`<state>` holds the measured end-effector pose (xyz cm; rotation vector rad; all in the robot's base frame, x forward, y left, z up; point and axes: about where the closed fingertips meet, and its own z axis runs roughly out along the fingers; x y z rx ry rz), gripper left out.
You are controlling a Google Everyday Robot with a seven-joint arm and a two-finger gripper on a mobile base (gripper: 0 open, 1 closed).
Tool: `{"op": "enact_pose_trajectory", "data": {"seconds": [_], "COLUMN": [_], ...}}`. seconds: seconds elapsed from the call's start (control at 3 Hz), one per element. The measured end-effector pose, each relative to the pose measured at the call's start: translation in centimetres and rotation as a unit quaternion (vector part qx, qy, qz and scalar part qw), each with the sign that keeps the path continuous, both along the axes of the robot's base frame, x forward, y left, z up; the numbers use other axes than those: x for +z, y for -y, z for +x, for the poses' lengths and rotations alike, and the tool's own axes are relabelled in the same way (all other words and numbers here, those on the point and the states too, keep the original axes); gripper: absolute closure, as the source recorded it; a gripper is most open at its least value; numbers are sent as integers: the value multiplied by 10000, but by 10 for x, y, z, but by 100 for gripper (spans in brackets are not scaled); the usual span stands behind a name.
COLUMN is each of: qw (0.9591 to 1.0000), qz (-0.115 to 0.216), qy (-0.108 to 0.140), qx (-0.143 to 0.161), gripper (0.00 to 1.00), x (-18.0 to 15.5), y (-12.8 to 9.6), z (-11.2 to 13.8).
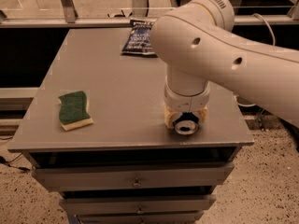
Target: Place pepsi can upright
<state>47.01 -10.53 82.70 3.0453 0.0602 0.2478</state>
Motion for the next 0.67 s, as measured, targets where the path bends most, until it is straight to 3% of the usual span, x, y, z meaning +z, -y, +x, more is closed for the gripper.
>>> {"op": "enact_pose_trajectory", "data": {"seconds": [0.33, 0.67], "qw": [10000, 9992], "qz": [0, 184], "qy": [0, -90], "qx": [0, -355], "gripper": [99, 100], "x": [0, 23], "y": [0, -14], "z": [0, 5]}}
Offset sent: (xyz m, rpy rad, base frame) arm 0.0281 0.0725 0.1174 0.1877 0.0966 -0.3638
